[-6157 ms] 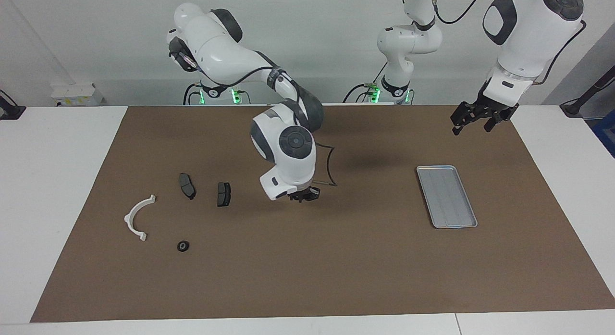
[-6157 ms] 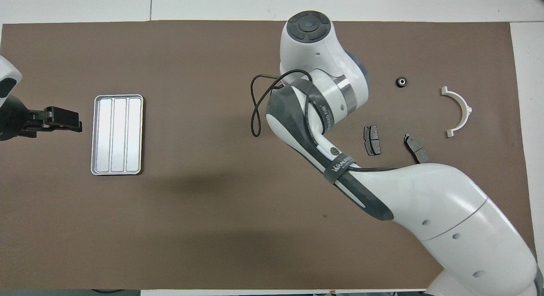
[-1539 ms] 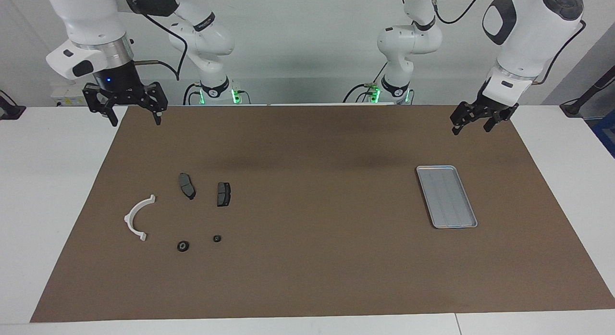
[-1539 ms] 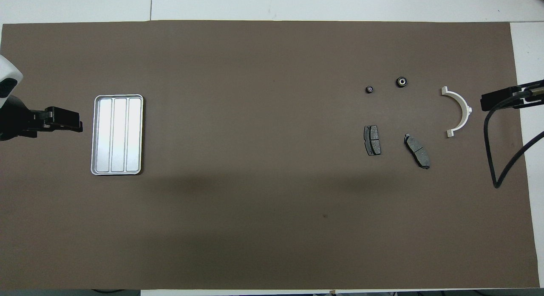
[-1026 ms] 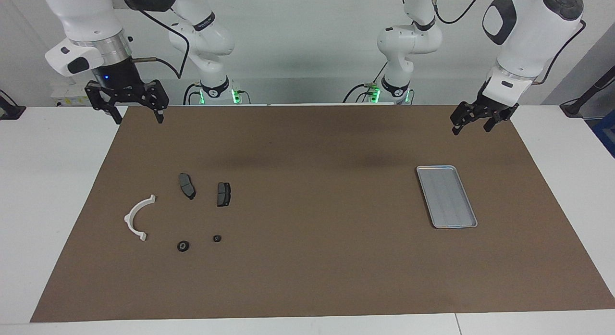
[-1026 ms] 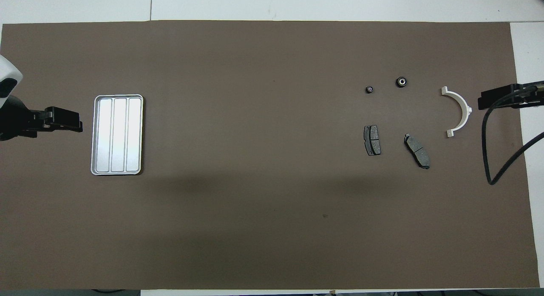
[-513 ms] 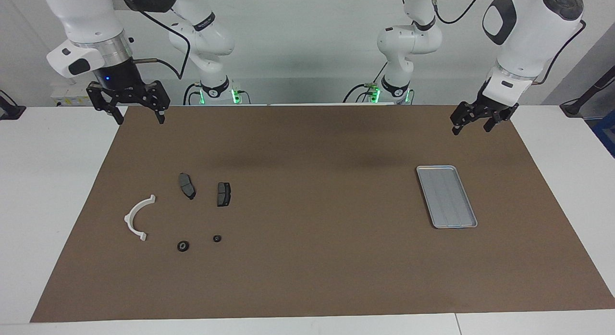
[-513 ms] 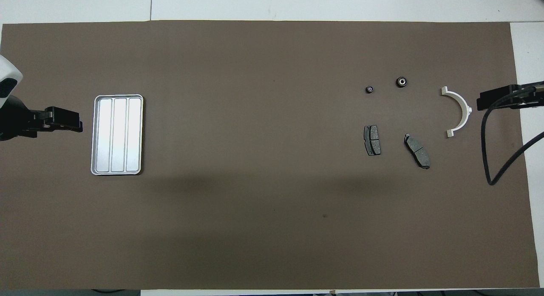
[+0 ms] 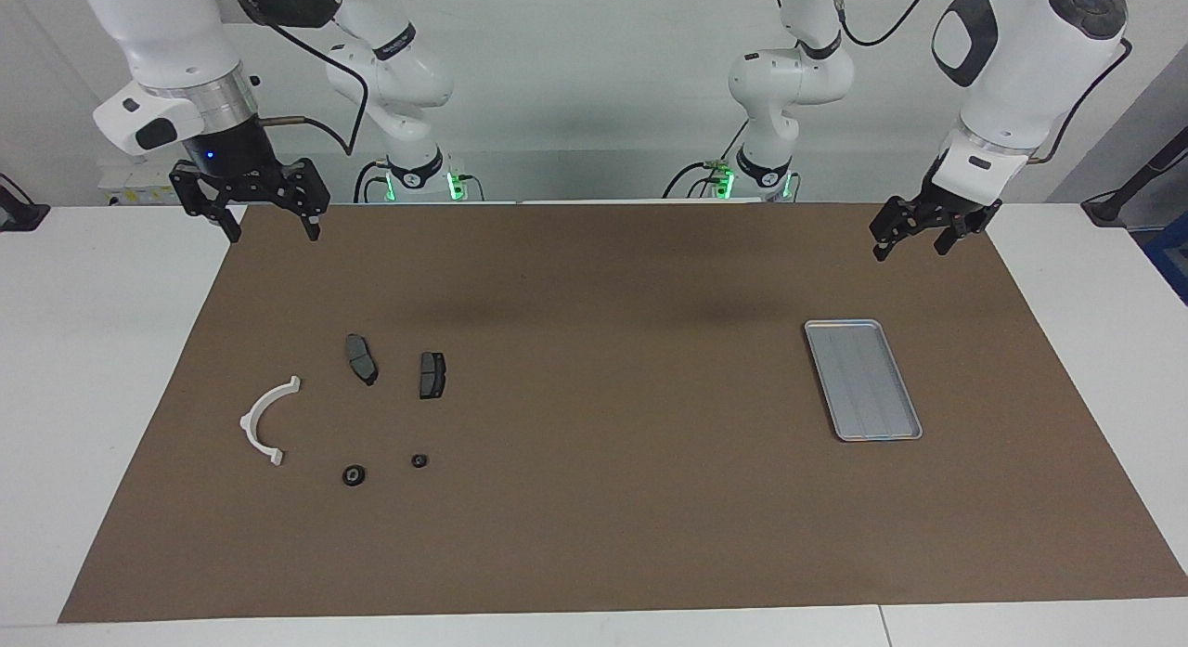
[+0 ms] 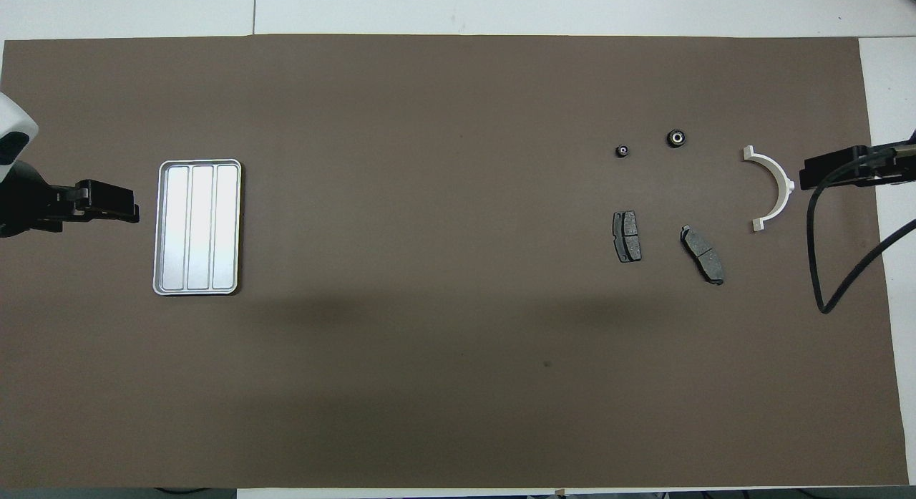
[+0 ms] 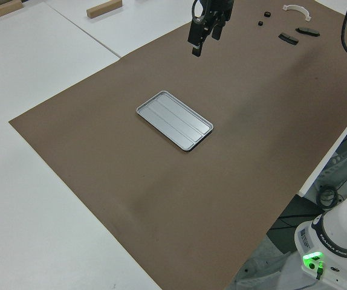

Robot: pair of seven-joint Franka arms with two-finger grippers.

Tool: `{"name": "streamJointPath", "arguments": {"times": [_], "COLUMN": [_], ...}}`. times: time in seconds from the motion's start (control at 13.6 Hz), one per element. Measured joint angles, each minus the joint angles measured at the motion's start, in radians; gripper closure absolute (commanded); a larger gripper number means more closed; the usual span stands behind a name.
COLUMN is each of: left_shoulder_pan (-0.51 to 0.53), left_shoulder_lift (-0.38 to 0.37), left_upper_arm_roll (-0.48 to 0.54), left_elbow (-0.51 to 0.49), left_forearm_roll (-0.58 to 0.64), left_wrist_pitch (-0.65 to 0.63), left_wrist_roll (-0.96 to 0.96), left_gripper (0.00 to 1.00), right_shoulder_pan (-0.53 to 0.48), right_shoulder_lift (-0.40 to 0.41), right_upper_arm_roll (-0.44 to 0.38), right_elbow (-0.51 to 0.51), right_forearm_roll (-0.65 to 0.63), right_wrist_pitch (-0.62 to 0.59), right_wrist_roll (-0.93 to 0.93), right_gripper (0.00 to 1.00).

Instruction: Place bearing gear from tray to pile

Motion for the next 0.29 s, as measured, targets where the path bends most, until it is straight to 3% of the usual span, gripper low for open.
{"name": "streamJointPath", "arguments": {"times": [0.29], "left_shoulder_pan": [0.0], "left_shoulder_lift": [0.0], "left_upper_arm_roll": [0.0], "left_elbow": [0.0], "left_forearm_roll": [0.0], "left_wrist_pitch": [0.0], "left_wrist_roll": [0.0], "left_gripper": [0.0], "right_shoulder_pan": [0.0], "right_shoulder_lift": [0.001], "right_upper_arm_roll": [0.0], "right_elbow": [-0.004], "right_forearm_roll": [0.0], "right_wrist_pitch": [-0.007], "right_wrist_roll": [0.0], "right_gripper": [0.0]}}
